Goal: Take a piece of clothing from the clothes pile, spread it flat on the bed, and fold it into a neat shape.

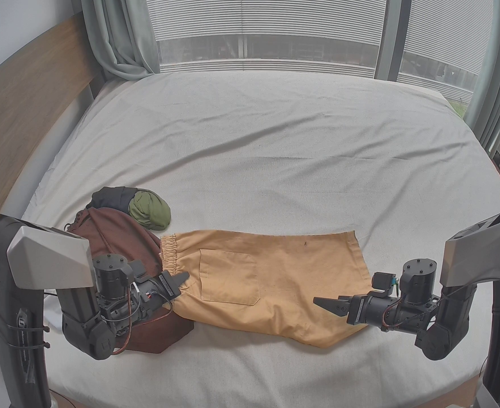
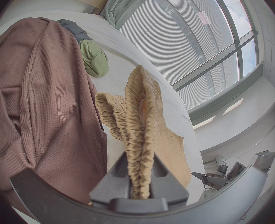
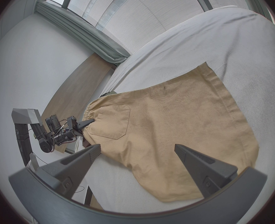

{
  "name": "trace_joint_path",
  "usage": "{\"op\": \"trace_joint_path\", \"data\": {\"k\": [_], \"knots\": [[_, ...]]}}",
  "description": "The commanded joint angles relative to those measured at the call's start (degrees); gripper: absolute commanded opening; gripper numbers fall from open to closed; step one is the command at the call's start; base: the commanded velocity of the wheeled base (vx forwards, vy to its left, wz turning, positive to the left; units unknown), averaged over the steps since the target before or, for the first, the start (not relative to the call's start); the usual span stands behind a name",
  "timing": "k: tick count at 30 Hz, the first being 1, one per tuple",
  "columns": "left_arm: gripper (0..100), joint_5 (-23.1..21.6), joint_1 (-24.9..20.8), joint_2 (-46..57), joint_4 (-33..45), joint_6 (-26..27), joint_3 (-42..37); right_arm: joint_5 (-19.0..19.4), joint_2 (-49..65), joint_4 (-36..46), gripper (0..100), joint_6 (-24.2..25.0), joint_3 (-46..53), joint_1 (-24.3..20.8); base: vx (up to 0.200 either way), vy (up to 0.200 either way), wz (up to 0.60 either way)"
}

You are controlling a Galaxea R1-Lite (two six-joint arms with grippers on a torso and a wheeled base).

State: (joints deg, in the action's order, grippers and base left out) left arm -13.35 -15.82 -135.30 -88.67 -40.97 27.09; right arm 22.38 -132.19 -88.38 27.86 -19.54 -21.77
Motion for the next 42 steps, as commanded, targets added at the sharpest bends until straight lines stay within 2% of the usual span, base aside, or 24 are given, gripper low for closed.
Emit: {"op": "trace_joint_path", "data": {"k": [1, 8, 22, 42], "knots": [[0, -0.4, 1.0, 1.7, 0.0, -0.1, -0.5, 0.0, -0.3, 0.0, 100, 0.0, -0.1, 0.0, 0.000, 0.000, 0.00], [0, -1.6, 3.5, 2.9, 0.0, 0.1, -1.7, 0.0, -0.3, 0.0, 100, 0.0, 0.0, 0.0, 0.000, 0.000, 0.00], [0, -2.6, 4.0, 5.4, 0.0, -0.2, -2.2, -0.1, -0.3, 0.0, 100, 0.0, 0.0, -0.2, 0.000, 0.000, 0.00], [0, -2.4, -3.9, 8.7, 0.2, -3.9, 0.5, -0.1, 0.5, 0.0, 100, 0.3, -0.3, 0.2, 0.000, 0.000, 0.00]]}}
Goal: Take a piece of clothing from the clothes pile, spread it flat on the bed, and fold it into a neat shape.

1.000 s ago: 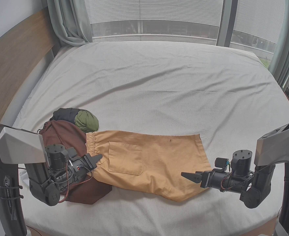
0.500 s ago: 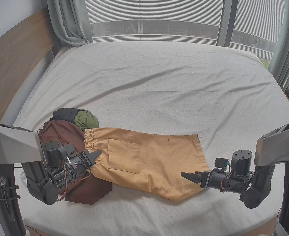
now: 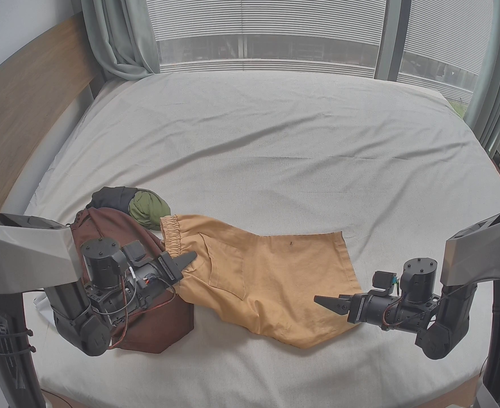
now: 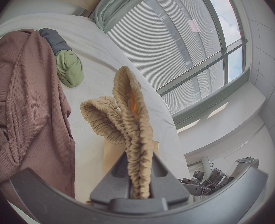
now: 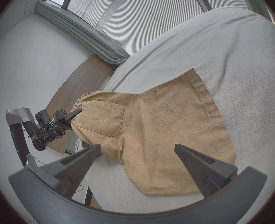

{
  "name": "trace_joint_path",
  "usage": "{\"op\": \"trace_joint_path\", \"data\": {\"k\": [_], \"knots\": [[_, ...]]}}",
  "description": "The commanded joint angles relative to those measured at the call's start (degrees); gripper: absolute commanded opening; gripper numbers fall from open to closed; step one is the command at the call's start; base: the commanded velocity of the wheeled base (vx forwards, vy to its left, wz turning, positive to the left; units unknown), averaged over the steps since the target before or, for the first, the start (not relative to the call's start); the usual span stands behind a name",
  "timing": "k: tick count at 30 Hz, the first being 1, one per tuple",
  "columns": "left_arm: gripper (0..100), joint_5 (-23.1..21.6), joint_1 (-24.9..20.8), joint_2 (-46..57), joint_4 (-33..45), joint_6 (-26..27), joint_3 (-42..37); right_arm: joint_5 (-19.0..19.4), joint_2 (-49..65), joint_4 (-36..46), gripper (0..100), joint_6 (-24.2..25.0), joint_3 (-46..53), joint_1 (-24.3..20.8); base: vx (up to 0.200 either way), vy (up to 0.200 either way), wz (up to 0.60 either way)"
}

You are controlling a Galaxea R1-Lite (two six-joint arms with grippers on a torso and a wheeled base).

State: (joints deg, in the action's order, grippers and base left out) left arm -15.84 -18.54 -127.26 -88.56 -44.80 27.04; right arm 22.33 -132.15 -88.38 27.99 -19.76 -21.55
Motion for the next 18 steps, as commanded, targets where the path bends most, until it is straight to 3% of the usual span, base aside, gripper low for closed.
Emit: {"op": "trace_joint_path", "data": {"k": [1, 18], "knots": [[0, 0.1, -1.1, 0.7, 0.1, 0.0, 0.6, 0.0, 0.5, 0.0, 100, 0.1, -0.1, 0.0, 0.000, 0.000, 0.00], [0, 0.6, -9.9, -0.7, 0.5, -2.0, 6.8, 0.0, 3.0, 0.0, 100, 0.0, -0.9, 4.1, 0.000, 0.000, 0.00]]}}
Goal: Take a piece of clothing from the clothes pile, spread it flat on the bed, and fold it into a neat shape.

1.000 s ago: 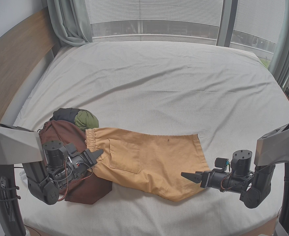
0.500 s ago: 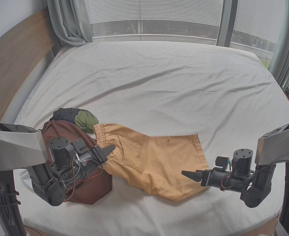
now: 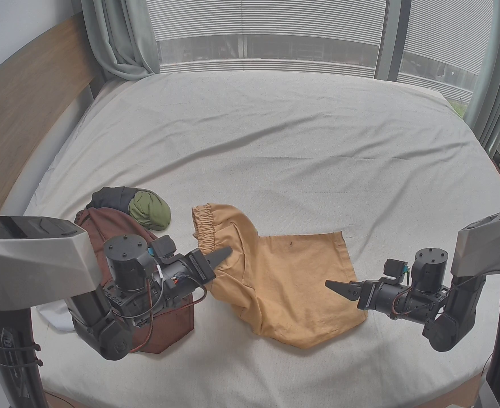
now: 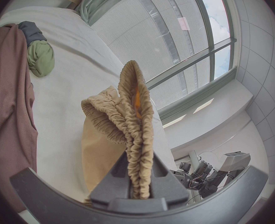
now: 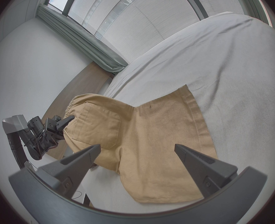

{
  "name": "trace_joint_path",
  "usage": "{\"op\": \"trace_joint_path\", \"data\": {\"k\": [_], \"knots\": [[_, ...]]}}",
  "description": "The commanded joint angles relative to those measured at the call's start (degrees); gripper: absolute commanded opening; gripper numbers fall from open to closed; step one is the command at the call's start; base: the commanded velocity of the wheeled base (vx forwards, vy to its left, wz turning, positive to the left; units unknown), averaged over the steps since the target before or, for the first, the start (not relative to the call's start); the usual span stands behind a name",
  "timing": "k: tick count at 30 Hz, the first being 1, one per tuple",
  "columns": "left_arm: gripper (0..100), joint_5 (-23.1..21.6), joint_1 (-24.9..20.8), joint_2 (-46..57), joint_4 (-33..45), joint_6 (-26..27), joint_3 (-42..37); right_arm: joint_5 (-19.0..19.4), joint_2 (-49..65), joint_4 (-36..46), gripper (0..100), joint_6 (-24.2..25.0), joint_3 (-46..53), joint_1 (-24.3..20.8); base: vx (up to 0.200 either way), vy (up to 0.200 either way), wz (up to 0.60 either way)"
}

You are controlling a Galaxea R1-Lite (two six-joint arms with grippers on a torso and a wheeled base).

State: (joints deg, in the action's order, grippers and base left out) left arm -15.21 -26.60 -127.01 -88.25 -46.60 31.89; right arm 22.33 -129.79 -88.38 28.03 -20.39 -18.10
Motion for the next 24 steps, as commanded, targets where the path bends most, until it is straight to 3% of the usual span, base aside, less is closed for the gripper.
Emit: {"op": "trace_joint_path", "data": {"k": [1, 24], "knots": [[0, 0.0, -2.3, -1.2, 0.2, -0.2, 2.3, -0.1, 0.6, 0.0, 100, 0.0, -0.3, 0.7, 0.000, 0.000, 0.00], [0, 0.0, -10.5, -6.4, 8.8, -2.3, 16.0, -2.0, 0.7, 0.0, 100, 2.8, -6.3, 5.9, 0.000, 0.000, 0.00]]}}
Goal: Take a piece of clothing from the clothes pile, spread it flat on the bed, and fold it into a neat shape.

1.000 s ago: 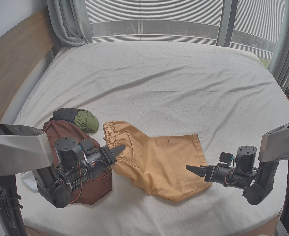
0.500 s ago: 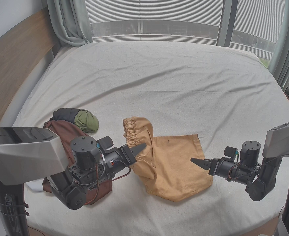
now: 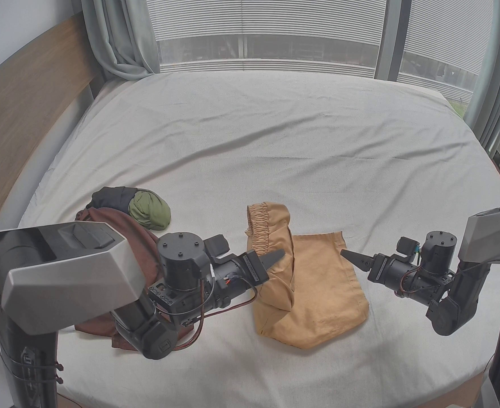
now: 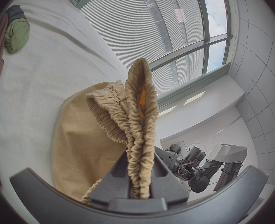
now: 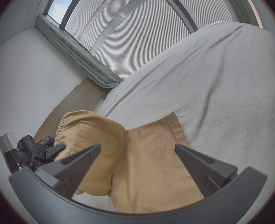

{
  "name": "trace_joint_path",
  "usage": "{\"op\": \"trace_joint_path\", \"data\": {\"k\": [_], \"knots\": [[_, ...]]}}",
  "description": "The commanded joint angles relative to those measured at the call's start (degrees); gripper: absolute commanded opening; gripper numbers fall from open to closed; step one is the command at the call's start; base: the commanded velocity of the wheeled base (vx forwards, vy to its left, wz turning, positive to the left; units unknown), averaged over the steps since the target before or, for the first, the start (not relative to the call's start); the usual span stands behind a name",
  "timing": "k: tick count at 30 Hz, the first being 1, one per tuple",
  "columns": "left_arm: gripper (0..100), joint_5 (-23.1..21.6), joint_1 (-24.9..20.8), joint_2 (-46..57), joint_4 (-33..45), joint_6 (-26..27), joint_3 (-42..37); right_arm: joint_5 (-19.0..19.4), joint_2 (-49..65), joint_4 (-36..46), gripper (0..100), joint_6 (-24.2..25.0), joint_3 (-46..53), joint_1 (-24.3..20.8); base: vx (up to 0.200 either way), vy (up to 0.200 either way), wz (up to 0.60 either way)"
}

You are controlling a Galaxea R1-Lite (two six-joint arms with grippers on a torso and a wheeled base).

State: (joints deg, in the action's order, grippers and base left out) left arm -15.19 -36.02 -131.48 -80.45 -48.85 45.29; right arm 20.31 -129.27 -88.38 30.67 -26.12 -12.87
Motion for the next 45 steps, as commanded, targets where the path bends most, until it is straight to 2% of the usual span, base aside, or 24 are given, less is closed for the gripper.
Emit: {"op": "trace_joint_path", "data": {"k": [1, 13, 36, 37, 45], "knots": [[0, 0.0, -1.3, -2.1, 1.2, 0.0, 2.9, -0.1, 0.2, 0.0, 100, 0.2, -0.7, 0.7, 0.000, 0.000, 0.00], [0, 0.1, -3.8, -5.1, 6.6, -0.1, 9.9, 0.0, 0.9, 0.0, 100, 0.2, -0.9, 1.6, 0.000, 0.000, 0.00], [0, 0.2, -4.6, -7.1, 7.1, 0.0, 11.8, 0.3, 0.9, 0.0, 100, 0.2, -0.9, 1.6, 0.000, 0.000, 0.00], [100, 0.2, -4.6, -7.1, 7.1, 0.0, 11.8, 0.3, 0.9, 0.0, 100, 0.2, -0.8, 1.6, 0.000, 0.000, 0.00], [100, 0.6, -4.7, -7.4, 6.7, 0.3, 11.7, 0.2, 0.9, 0.0, 100, 0.2, -0.7, 1.6, 0.000, 0.000, 0.00]]}}
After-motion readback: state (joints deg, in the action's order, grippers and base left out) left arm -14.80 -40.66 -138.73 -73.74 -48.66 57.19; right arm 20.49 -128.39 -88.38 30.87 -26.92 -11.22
